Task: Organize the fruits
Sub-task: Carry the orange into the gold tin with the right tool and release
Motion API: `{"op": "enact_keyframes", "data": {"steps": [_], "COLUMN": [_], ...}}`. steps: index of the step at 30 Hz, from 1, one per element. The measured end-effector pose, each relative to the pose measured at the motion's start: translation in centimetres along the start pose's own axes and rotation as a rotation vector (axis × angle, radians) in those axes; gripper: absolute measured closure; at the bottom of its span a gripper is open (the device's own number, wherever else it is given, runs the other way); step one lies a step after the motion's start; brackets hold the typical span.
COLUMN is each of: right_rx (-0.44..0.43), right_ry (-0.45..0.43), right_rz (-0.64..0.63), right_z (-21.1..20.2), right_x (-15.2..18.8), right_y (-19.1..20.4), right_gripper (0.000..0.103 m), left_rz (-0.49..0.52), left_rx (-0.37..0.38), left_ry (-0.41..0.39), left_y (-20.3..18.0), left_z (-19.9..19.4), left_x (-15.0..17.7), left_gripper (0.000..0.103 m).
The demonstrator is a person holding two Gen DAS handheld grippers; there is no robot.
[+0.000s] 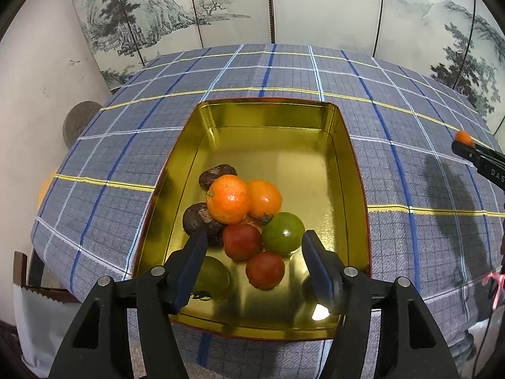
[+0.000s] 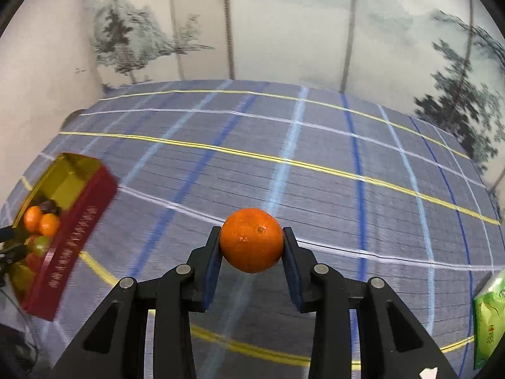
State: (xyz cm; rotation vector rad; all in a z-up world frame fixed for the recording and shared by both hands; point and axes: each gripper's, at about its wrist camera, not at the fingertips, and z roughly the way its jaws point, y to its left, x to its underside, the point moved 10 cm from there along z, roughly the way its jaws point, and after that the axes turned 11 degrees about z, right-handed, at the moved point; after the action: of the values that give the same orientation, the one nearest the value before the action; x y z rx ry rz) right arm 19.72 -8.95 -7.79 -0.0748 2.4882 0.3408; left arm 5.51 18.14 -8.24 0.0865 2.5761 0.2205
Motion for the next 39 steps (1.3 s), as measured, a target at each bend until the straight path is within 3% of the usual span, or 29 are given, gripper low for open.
{"op": "enact_keyframes", "data": {"steps": [8,21,31,39], "right_rx": [-0.13,-0.251,-0.329,-0.323], "right_ry": [-0.006,0.025,0.088,0.137], "right_rz": [-0.092,-0.214,-0.293,-0.35], "right_z": [-2.1,-3.1,-2.6,-1.8], "right_x": [0.4,2.4,5.6,8.1], "right_y": [8.4,18.0,23.5,25.6], "right_gripper": [0.069,0.069,0.069,0.069], "left_rz": [-0.032,-0.13,-0.167,-0.184], "left_rx": [-0.034,-0.08,-0.099,-0.102], "left_ry": [-0.017,-0.004,0.01,0.025], "left_y": [2.2,6.6,8.6,9.3], "left_z": [-0.9,-1.4,-1.5,-1.4], "left_x": [0.1,1.8,3.3,4.1], "left_gripper": [0.037,0.032,0.031,0.03]}}
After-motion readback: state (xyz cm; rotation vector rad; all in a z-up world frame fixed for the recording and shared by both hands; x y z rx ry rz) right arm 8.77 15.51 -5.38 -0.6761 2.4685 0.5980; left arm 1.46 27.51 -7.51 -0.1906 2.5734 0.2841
